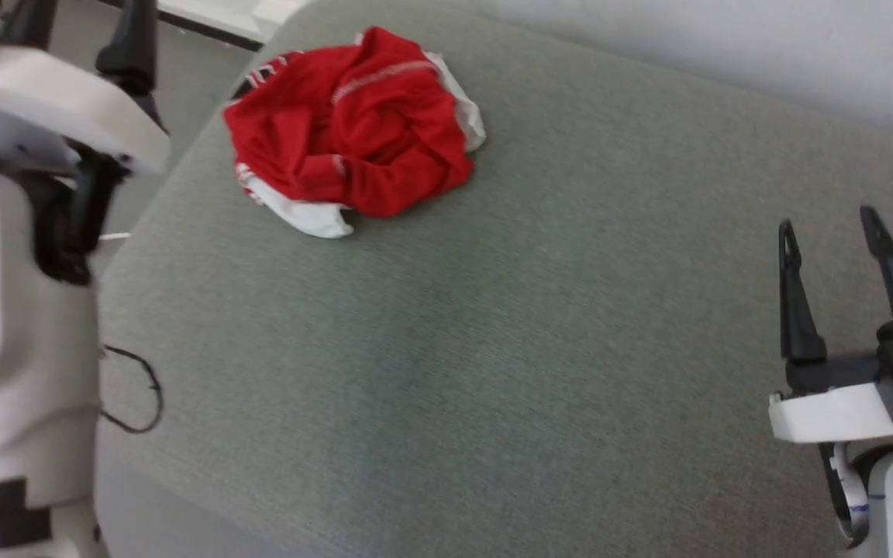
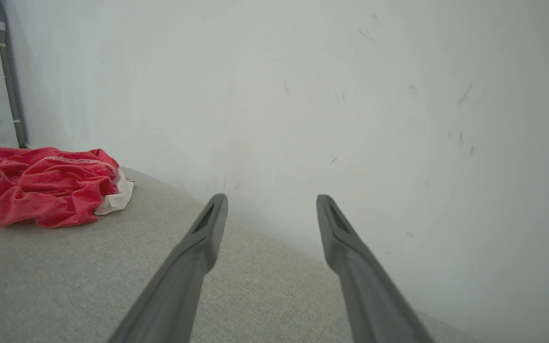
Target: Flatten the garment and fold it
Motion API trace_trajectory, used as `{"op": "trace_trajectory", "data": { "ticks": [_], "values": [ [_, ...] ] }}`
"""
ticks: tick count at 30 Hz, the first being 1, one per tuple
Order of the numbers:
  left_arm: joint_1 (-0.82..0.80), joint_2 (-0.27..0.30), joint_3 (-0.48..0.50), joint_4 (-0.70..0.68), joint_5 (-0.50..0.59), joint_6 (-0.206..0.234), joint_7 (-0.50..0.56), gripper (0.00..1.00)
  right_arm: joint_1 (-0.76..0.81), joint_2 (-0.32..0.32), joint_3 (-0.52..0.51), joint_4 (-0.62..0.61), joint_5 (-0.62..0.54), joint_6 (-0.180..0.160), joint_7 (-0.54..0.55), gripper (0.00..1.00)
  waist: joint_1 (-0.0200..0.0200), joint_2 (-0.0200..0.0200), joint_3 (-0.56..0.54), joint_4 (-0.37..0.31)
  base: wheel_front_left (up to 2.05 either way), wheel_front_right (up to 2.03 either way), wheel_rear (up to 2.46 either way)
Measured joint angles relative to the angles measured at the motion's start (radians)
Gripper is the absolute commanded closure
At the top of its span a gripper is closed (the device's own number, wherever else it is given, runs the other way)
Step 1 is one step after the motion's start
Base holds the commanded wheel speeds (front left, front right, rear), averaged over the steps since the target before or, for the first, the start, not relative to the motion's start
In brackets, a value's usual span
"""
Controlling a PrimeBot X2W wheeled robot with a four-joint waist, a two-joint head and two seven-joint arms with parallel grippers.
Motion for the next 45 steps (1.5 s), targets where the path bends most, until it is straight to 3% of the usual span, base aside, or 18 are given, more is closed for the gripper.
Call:
{"op": "trace_trajectory", "data": {
  "ticks": [6, 14, 24, 25, 27, 28, 36, 45],
  "values": [
    [-0.101, 0.089, -0.041, 0.189, -0.044, -0.011, 0.126, 0.00, -0.046, 0.001, 0.013, -0.098, -0.026, 0.000, 0.033, 0.00, 0.0002, 0.0000, 0.096, -0.067, 0.00, 0.00, 0.00],
    [-0.131, 0.185, -0.160, 0.306, -0.202, -0.012, 0.336, 0.00, -0.075, 0.000, 0.016, -0.190, -0.043, 0.000, 0.058, 0.00, 0.0001, 0.0000, 0.224, -0.156, 0.00, 0.00, 0.00],
    [-0.129, 0.220, -0.158, 0.461, -0.310, -0.012, 0.495, 0.00, -0.078, -0.005, 0.005, -0.262, -0.050, 0.000, 0.078, 0.00, -0.0001, 0.0000, 0.342, -0.256, 0.00, 0.00, 0.00],
    [-0.130, 0.222, -0.152, 0.467, -0.317, -0.012, 0.494, 0.05, -0.078, -0.006, 0.004, -0.267, -0.050, 0.000, 0.083, 0.00, -0.0002, 0.0000, 0.350, -0.263, 0.00, 0.00, 0.00],
    [-0.138, 0.230, -0.149, 0.473, -0.318, -0.011, 0.491, 0.86, -0.078, -0.008, 0.004, -0.271, -0.049, 0.000, 0.086, 0.00, -0.0003, 0.0000, 0.366, -0.275, 0.00, 0.00, 0.00],
    [-0.142, 0.233, -0.148, 0.479, -0.318, -0.011, 0.486, 1.00, -0.078, -0.008, 0.005, -0.271, -0.049, 0.000, 0.086, 0.00, -0.0003, 0.0000, 0.372, -0.281, 0.00, 0.00, 0.00],
    [-0.153, 0.253, -0.144, 0.519, -0.317, -0.011, 0.408, 1.00, -0.086, -0.009, 0.012, -0.257, -0.042, 0.000, 0.085, 0.00, -0.0002, 0.0000, 0.370, -0.313, 0.00, 0.00, 0.00],
    [-0.156, 0.306, -0.179, 0.444, -0.313, -0.011, 0.368, 1.00, -0.081, -0.003, -0.003, -0.164, 0.008, 0.000, 0.031, 0.00, -0.0002, 0.0000, 0.252, -0.322, 0.00, 0.00, 0.00]
  ]
}}
